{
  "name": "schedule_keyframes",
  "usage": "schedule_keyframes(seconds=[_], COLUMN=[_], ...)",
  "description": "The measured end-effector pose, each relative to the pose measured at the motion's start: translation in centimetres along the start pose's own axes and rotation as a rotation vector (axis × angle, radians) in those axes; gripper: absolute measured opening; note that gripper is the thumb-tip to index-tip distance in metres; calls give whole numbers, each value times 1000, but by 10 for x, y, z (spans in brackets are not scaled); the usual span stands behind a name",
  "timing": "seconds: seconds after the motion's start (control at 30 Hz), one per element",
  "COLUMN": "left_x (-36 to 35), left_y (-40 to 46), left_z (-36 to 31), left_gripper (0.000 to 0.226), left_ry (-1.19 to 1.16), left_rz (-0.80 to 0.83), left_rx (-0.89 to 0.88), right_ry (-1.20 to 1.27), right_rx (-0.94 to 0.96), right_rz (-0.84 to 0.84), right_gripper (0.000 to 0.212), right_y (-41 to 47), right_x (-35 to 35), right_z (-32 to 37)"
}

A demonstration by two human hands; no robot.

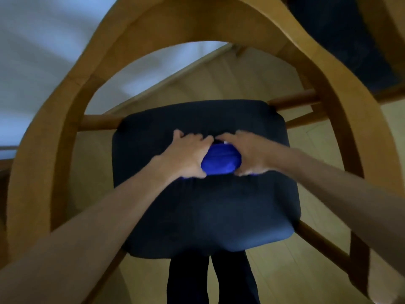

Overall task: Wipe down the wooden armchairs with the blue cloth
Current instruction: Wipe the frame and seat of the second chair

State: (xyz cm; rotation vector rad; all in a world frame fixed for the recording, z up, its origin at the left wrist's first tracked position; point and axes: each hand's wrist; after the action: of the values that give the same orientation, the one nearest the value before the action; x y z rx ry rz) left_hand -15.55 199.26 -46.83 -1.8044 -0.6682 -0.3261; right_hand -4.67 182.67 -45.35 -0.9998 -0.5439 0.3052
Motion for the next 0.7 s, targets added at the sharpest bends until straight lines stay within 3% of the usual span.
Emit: schedule_keyframes(seconds=[0.1,0.2,0.33,0.43,0.5,0.6,0.7], left_x=[49,81,58,18,-11,-52,-43], left_y=[27,57,68,48,27,-8,-14], left_z=[12,19,22,16,5,-18,-19], left_gripper=[39,25,41,54,56,59,55], left_ry=[-56,-77,-146,-179,-180,-124,-97], left_rz=[-267,-429,-400,-502,-493,-385,-283], left_rx=[-6,60,6,-15,-9,26,14], right_ry=[-195,-275,-102,-23,4,-44,-68], right_rx=[-84,-165,-125,-139,-133,-89,-61], right_rz=[-330,-542,-551,-687,-673,-490,-432], right_gripper=[55,46,49,58,62,64,63], right_y=[12,29,48,42,31,9,-2], right_x=[51,79,50,-1,-37,-75,-70], right_z=[-8,-21,-28,-18,-5,5,2])
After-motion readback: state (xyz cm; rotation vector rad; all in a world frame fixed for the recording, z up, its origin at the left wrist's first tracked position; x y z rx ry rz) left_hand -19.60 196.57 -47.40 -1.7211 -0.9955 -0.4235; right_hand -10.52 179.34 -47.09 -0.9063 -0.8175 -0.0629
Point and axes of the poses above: each hand's wrist, its own y-axis towards the middle knuckle, its own x-axis out of the back of the hand, z = x × y, and after that the axes turned 15 degrees about z, right-handed
